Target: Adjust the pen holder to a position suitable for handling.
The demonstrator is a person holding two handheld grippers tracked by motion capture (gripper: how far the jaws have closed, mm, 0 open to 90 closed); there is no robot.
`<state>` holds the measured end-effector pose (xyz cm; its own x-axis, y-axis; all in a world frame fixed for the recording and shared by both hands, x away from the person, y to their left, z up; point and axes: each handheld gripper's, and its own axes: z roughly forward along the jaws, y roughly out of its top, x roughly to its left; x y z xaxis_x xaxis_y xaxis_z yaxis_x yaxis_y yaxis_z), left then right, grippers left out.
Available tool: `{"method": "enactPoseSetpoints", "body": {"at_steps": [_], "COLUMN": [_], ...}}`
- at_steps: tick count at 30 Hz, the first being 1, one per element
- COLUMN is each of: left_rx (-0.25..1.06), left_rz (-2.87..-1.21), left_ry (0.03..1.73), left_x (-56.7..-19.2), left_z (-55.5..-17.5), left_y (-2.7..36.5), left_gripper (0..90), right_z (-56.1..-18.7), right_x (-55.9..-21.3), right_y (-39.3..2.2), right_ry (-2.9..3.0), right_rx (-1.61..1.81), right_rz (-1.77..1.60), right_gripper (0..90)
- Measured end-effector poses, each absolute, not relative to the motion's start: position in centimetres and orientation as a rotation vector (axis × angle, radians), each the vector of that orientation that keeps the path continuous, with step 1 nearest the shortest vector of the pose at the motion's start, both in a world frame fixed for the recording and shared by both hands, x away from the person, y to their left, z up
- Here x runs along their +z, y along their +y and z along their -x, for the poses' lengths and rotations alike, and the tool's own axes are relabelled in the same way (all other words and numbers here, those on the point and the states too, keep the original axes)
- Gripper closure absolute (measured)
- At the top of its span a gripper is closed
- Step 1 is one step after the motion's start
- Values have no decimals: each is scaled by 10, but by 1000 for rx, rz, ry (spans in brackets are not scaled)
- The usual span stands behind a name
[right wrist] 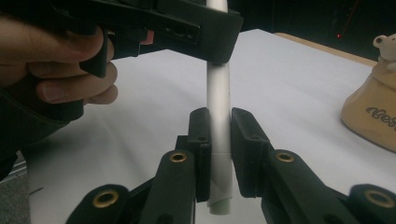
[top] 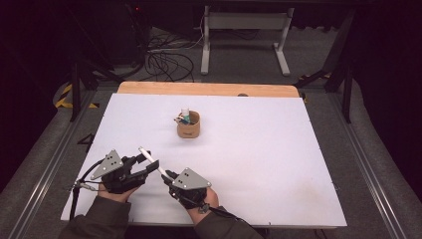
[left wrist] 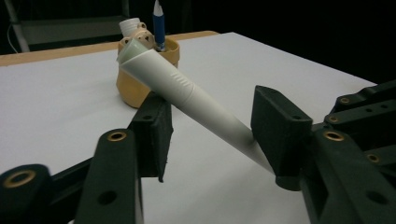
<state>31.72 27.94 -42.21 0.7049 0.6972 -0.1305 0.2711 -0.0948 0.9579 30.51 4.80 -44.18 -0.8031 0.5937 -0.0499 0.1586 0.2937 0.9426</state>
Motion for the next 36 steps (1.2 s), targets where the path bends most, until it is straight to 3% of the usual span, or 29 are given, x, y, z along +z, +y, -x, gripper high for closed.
{"method": "enactPoseSetpoints", "body": {"at_steps": [20, 30, 36], "left_rx": [415, 439, 471], "left_rz": [-1628, -1639, -1644], "left_ry": [694, 689, 702], "left_x": [-414, -414, -415], "left_z": [-307, -305, -305], "left_y": [265, 262, 262], "left_gripper": [764, 773, 773], "right_z": [-307, -309, -313], "right_x": [-445, -446, -444], "right_y": [51, 50, 47], "right_ry": [2173, 2187, 2206], "right_rx": [1486, 1487, 1499], "right_rz": [-659, -663, -647], "right_gripper": [795, 782, 683]}}
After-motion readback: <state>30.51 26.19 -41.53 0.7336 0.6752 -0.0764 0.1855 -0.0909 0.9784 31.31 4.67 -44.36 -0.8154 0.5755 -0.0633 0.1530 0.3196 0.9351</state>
